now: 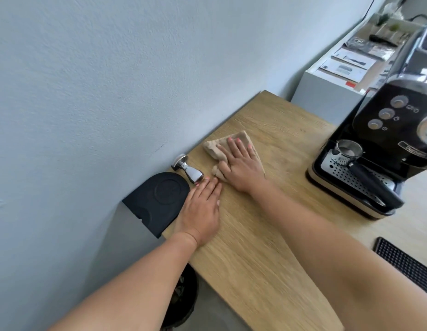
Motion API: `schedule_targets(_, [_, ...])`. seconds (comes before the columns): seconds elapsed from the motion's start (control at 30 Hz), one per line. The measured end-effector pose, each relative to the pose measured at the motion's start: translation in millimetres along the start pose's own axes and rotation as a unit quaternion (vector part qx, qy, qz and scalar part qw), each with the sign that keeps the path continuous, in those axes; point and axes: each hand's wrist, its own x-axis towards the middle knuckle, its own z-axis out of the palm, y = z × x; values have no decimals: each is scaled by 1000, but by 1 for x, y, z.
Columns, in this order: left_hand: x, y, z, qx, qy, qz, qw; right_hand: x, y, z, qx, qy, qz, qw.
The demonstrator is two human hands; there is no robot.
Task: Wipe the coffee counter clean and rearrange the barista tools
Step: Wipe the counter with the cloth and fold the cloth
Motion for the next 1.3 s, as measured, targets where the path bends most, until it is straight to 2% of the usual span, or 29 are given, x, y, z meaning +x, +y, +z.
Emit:
schedule_targets(0.13, [-1, -2, 0, -25, 15, 3, 1000, -51, 35, 5, 7, 19, -34, 999])
schedule_targets(0.27, [-1, -2, 1, -23, 17, 4, 1000, -47, 74, -3, 7, 25, 93, 995])
schedule_targets(0.33, [-1, -1, 1, -20, 17, 5, 1000, -33, 69, -2, 8, 26, 158, 987])
schedule_targets(0.4, [-1, -1, 2, -23, 15, 5, 1000, -22, 56, -1, 8, 15, 184, 983])
schedule_targets(0.47, [-1, -1, 2, -25, 13, 7, 1000, -26, 39, -1, 14, -4, 162, 987])
schedule_targets(0.53, [-2, -2, 0, -26, 9, 7, 1000, -47, 20, 1, 16, -13, 100, 995])
schedule_targets(0.67, [-23, 1, -4, -57, 14, -8, 998, -124, -12, 17, -2, -18, 0, 1000])
schedule_targets(0.77, [-48, 0, -8, -94, 28, 15, 995, -177, 1, 26, -34, -30, -34, 998])
schedule_targets(0.87, [-64, -15, -20, -73, 96, 9, 993, -207, 28, 23, -33, -31, -25, 999])
schedule_targets(0.93, [-63, -33, -28, -25, 137, -52, 989, -207, 40, 20, -22, -20, 42, 999])
schedule_targets(0.97, [-61, -42, -33, -4, 127, -99, 987, -199, 41, 17, -17, -16, 90, 996])
schedule_targets(1.03, [-57, -61, -38, 25, 49, -168, 984, -176, 31, 13, 3, -8, 185, 983])
schedule_targets(1.13, [-56, -71, -30, 61, -37, -164, 984, -138, -4, 11, 28, -13, 248, 968])
schedule_targets(1.2, [-58, -71, -25, 76, -39, -160, 983, -125, -33, 16, 23, -14, 213, 977])
schedule_targets(1.3, [-57, -70, -23, 94, -27, -164, 982, -130, -83, 31, 8, -17, 107, 994])
